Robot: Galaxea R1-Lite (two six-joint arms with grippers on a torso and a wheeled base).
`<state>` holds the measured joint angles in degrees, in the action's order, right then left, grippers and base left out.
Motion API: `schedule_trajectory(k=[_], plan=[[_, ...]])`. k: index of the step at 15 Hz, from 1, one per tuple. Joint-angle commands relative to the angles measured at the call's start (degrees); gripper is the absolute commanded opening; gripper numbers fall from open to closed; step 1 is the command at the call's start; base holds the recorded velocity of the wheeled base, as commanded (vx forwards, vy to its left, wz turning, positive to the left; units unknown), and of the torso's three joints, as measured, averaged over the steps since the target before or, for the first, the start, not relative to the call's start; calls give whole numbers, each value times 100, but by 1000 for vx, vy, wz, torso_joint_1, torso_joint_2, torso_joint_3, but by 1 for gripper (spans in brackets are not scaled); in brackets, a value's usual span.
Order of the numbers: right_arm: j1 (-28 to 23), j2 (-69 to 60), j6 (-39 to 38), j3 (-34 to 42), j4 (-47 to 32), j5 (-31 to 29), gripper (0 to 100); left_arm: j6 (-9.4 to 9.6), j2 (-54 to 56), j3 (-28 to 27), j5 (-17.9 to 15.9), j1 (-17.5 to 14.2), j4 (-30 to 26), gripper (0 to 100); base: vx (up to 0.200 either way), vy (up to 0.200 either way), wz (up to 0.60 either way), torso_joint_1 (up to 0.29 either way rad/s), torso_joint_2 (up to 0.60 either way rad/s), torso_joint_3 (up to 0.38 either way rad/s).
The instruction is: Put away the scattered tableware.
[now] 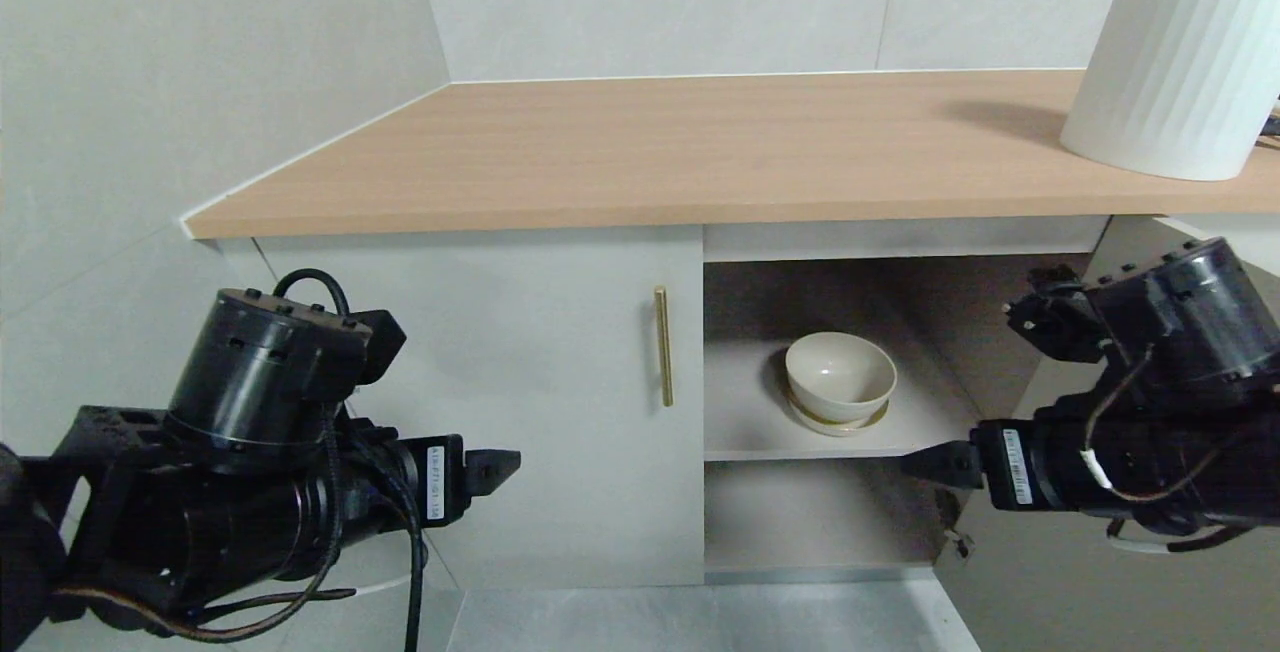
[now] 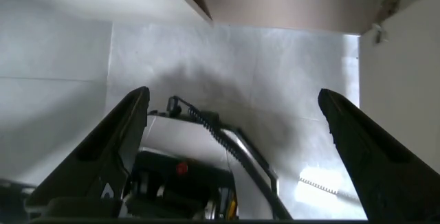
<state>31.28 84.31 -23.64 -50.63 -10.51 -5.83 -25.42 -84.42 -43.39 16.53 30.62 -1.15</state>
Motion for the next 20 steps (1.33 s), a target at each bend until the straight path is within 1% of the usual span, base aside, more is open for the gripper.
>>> schedule_trajectory(k=[1,3,4,6,8,20], plan=[[62,-705,-1,352,-39,-15,100,2,198,32,8,-30,9,100,0,0,0,0,0,0],[89,-890,35,686,-4,-6,100,2,119,76,-9,-21,9,100,0,0,0,0,0,0],[106,-872,35,633,14,3,100,2,57,76,-9,-21,27,100,0,0,0,0,0,0],[379,-872,26,607,-4,-33,100,-7,-48,85,-1,-21,27,100,0,0,0,0,0,0],[388,-864,26,607,5,-33,100,-16,-171,85,-1,-21,27,100,0,0,0,0,0,0],[388,-644,26,642,-4,-59,100,-25,-268,85,17,23,27,100,-200,0,0,1,4,3]])
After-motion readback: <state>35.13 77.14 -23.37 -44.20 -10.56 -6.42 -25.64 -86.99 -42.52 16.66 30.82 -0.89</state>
